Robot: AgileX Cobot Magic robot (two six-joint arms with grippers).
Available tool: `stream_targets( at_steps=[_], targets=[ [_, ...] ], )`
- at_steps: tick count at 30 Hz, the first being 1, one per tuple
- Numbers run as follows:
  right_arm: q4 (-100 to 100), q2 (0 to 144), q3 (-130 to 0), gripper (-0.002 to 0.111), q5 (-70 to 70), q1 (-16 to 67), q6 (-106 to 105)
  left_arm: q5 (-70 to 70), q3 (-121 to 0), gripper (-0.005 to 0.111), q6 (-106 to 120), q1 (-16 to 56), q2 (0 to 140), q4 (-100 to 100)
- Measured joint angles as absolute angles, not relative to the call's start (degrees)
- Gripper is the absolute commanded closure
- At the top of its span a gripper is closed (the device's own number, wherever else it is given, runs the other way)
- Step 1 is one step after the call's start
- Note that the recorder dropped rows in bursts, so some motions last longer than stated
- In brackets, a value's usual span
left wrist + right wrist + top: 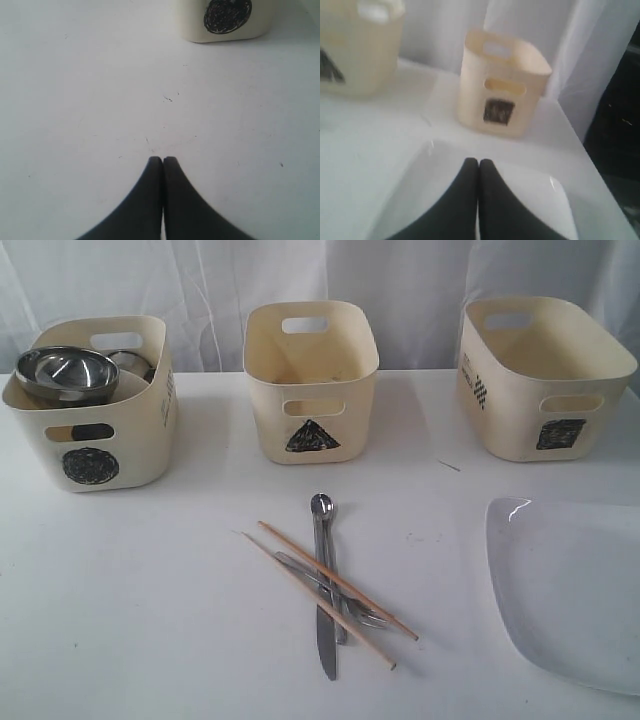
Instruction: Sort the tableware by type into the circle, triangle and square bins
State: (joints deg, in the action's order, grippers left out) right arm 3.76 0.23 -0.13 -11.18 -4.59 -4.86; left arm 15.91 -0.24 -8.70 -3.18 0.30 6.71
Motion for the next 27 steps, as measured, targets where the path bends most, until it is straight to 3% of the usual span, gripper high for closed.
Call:
stream_targets(
  at_steps=[8, 16, 23, 27],
  targets=[
    [-9.3, 0.2, -0.1, 0.108, 24.1, -4.6, 2.3, 15.9, -0.2, 0.107, -8.7, -3.2, 0.3, 6.7],
    [-14.7, 1.2, -6.7, 0.108, 32.9, -4.6, 21.4, 16.0, -0.2, 0.107, -8.7, -3.2, 0.3, 6.7],
    [-11.8, 22.4, -27.1, 0.108, 47.6, -4.6, 33.7, 16.0, -0.2, 0.107, -8.7, -3.2, 0.3, 6.7],
    [-0.4, 39.9, -44.0, 0.108, 47.6, -4.6, 40.9, 16.0, -0.2, 0.107, -8.7, -3.2, 0.3, 6.7]
  ],
)
